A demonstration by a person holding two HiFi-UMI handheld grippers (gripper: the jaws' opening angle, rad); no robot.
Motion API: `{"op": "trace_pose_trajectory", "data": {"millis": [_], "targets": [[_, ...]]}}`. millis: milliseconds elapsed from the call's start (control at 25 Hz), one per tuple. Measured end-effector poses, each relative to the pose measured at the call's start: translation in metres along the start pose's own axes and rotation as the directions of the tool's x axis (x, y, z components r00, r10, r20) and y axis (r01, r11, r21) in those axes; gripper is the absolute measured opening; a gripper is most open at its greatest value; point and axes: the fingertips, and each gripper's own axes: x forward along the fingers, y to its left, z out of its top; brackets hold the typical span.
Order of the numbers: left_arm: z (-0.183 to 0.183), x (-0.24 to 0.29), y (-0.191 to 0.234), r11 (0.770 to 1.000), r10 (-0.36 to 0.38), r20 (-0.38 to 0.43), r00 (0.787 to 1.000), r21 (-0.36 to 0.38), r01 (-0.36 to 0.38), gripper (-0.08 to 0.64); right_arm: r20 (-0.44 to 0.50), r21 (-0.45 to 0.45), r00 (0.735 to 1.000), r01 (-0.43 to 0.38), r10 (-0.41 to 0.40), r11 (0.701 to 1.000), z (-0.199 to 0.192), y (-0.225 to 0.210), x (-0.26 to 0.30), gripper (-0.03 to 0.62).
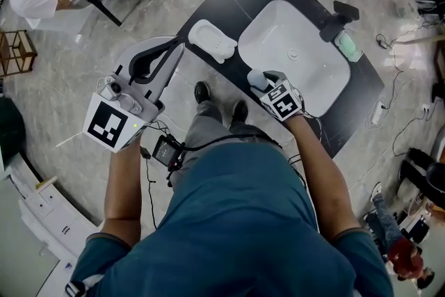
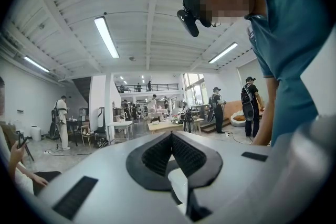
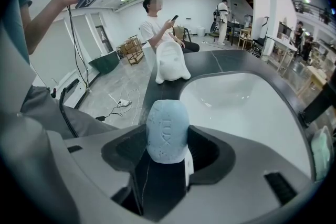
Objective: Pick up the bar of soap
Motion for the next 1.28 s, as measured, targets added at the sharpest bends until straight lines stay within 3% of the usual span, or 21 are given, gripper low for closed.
{"op": "trace_pose_trajectory", "data": {"millis": [480,680,1280], "targets": [[-0.007,-0.004,0.002,1.000,-0.001,-0.030,1.000,-0.021,0.000,0.002,-0.016,-0.018,1.000,0.012,-0.012,1.000,0.005,0.000,0.002,0.259],[0.003,-0.005,0.003,1.000,-0.004,0.026,1.000,-0.005,0.004,0.002,-0.029,-0.024,0.999,0.017,-0.018,1.000,0.005,0.001,0.004,0.259],[0.009,-0.014,0.004,1.000,0.015,0.040,0.999,0.009,-0.015,0.002,-0.111,-0.065,0.994,-0.001,-0.006,0.998,0.003,0.004,0.008,0.261]]}}
